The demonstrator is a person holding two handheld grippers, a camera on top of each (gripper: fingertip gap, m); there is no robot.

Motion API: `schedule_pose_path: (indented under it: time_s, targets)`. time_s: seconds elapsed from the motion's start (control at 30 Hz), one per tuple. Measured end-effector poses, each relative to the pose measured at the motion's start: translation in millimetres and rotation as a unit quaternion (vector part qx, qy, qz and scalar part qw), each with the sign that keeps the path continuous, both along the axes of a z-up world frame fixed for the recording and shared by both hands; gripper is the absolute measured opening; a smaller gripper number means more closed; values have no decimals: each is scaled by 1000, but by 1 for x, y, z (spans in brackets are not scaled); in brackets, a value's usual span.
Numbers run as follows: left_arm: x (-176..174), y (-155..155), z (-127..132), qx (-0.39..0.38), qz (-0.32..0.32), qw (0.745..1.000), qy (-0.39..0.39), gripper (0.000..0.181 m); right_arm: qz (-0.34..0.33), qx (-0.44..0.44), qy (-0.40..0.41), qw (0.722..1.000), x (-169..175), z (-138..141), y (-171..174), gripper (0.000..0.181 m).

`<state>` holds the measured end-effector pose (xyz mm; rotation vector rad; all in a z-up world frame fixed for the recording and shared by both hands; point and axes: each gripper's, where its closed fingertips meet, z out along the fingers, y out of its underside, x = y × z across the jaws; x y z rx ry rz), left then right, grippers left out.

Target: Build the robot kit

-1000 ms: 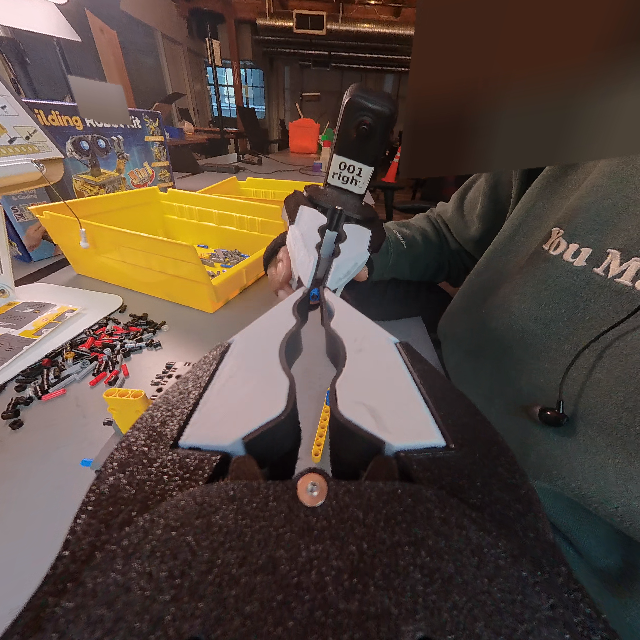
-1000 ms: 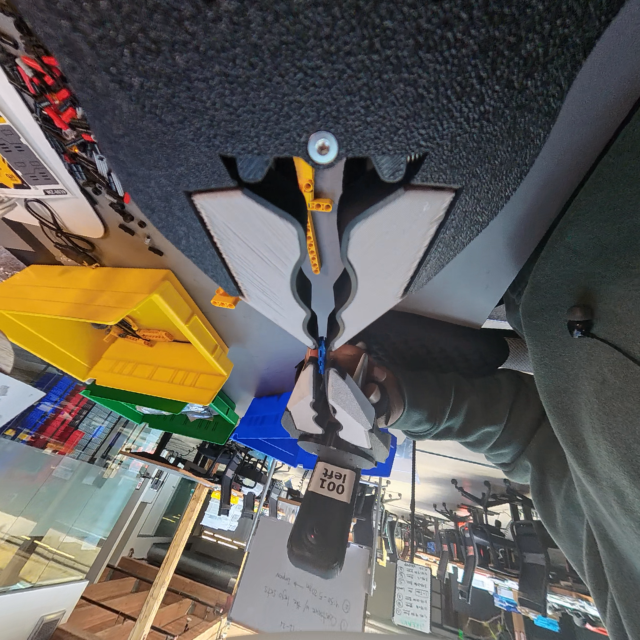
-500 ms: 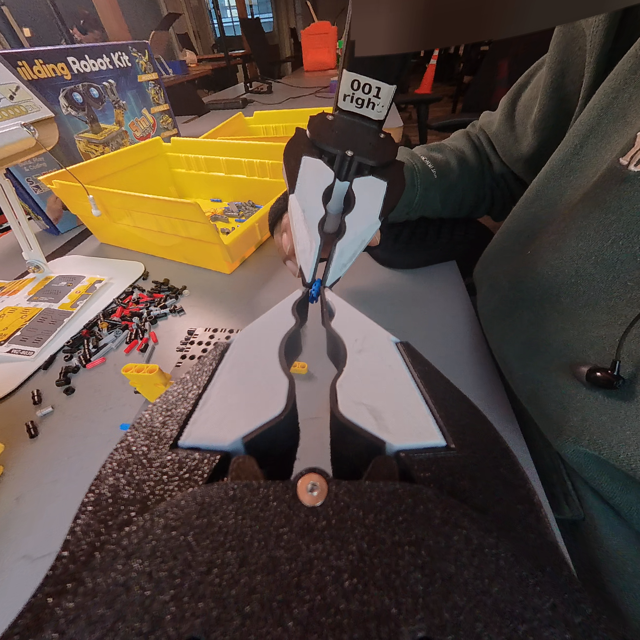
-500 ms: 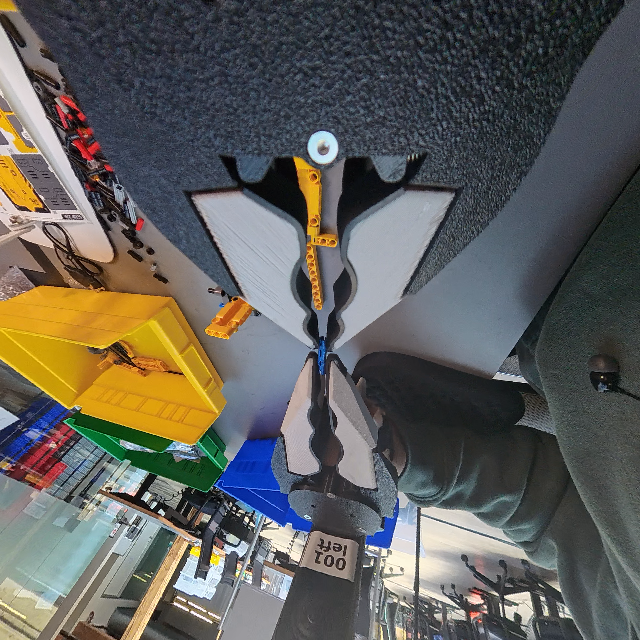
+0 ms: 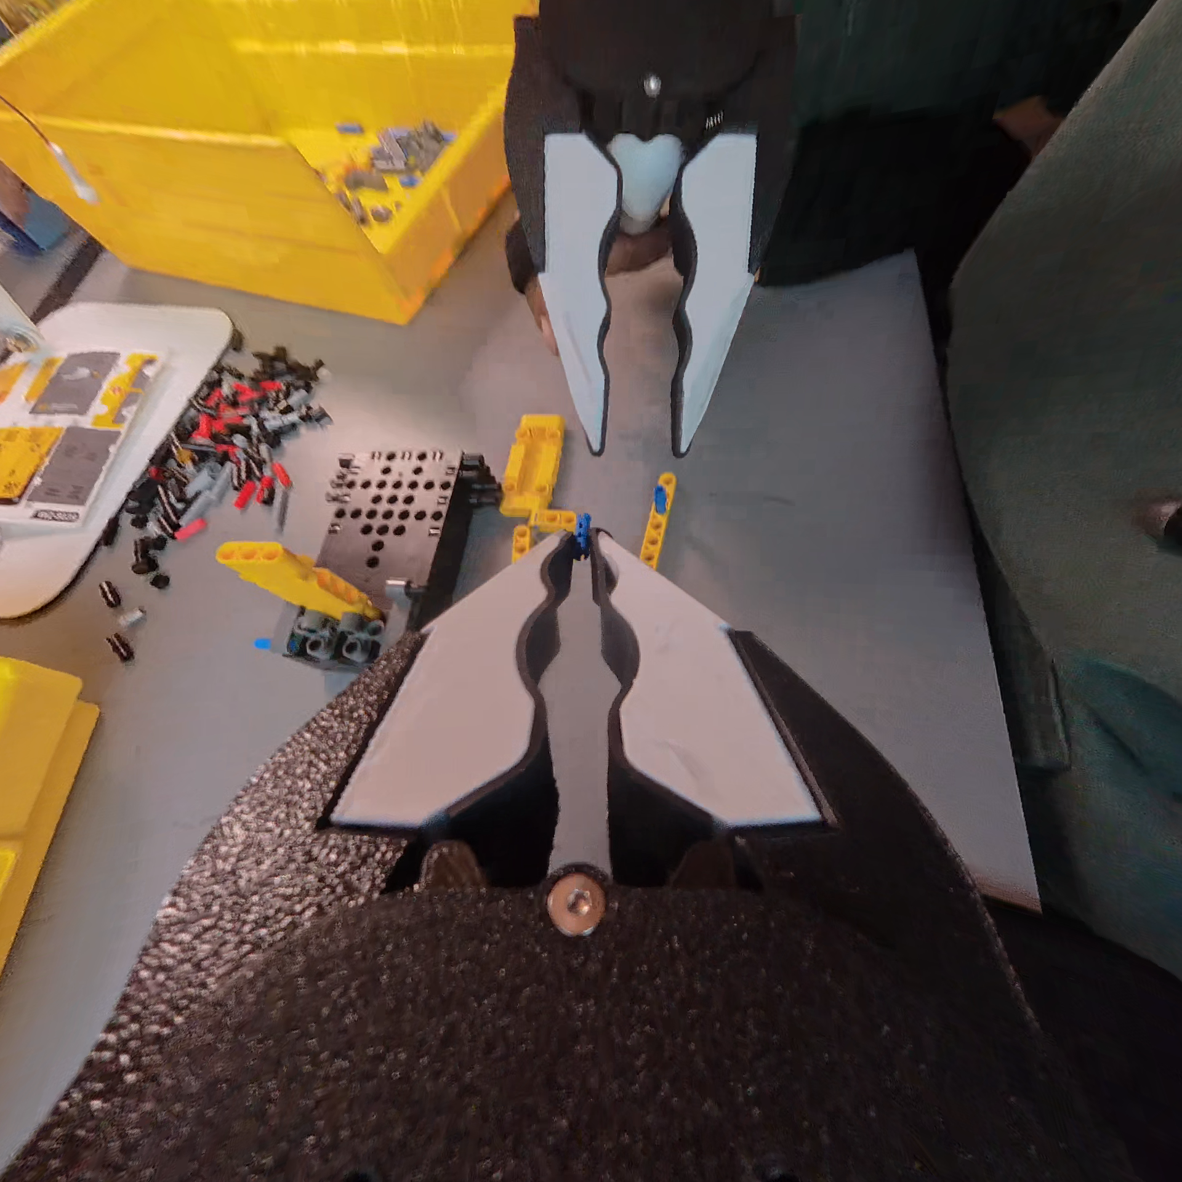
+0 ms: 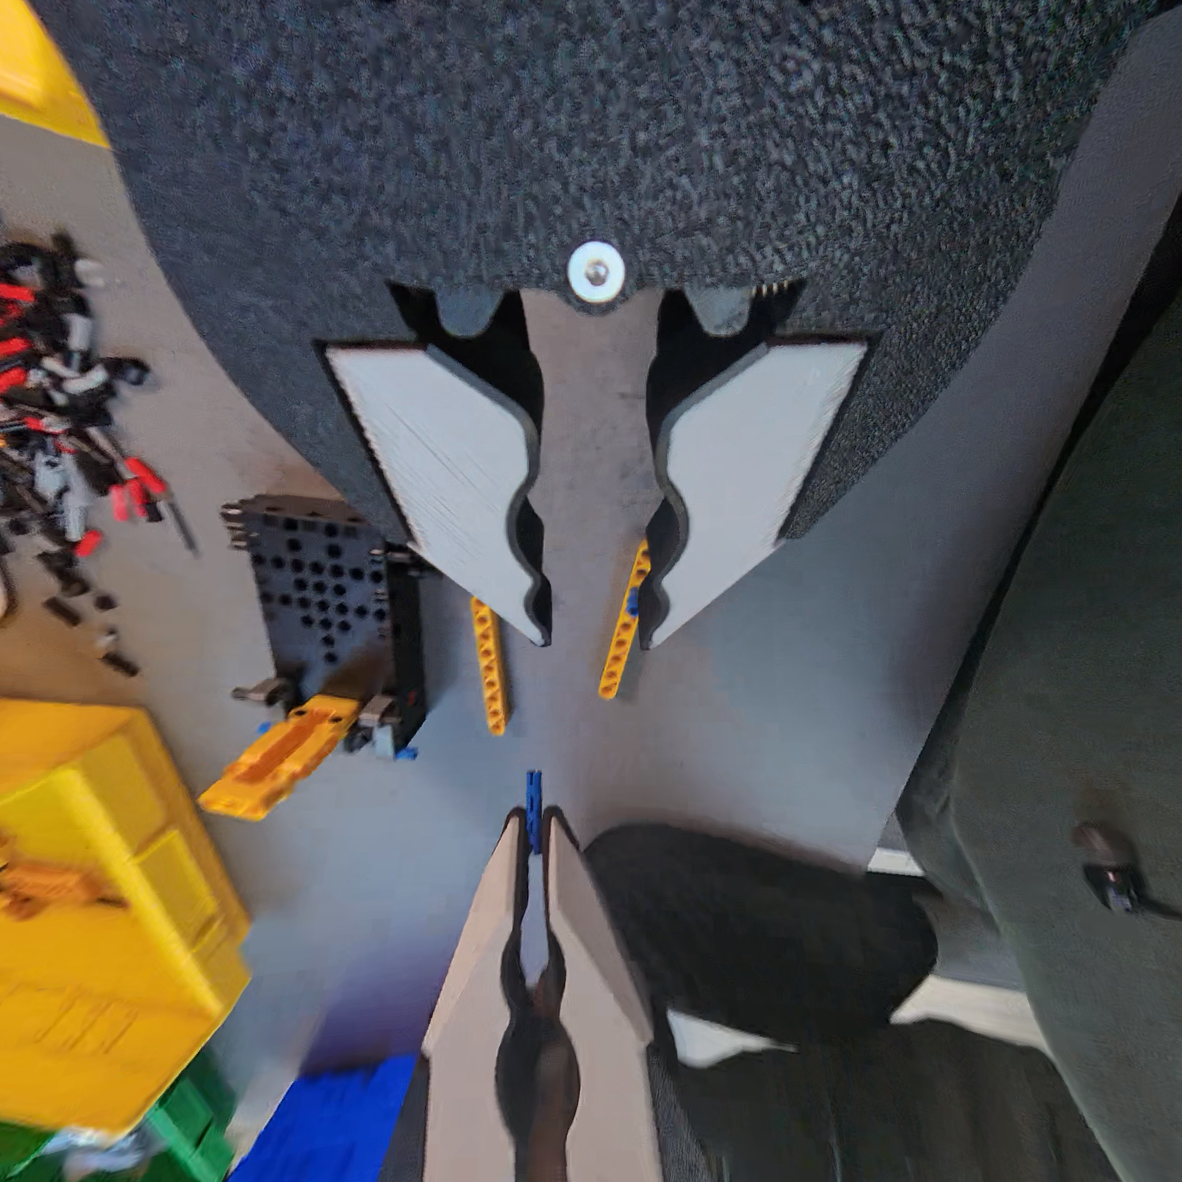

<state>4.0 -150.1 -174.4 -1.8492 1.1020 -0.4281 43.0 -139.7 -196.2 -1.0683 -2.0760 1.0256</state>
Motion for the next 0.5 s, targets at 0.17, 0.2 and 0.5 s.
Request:
schedule_pose_path:
  time_s: [0.17,0.2,0.5]
  targets:
    - [-1,-12,-31,-87,-29,991,94,4,7,42,-94,995,8,-45,-9,24]
    - [0,-14,-37,-102,-37,988,109,4,8,45,-99,994,8,-47,-9,22]
    - [10,-18,-57,-162,-76,967,181,4,-4,56,-92,994,8,-47,-3,7]
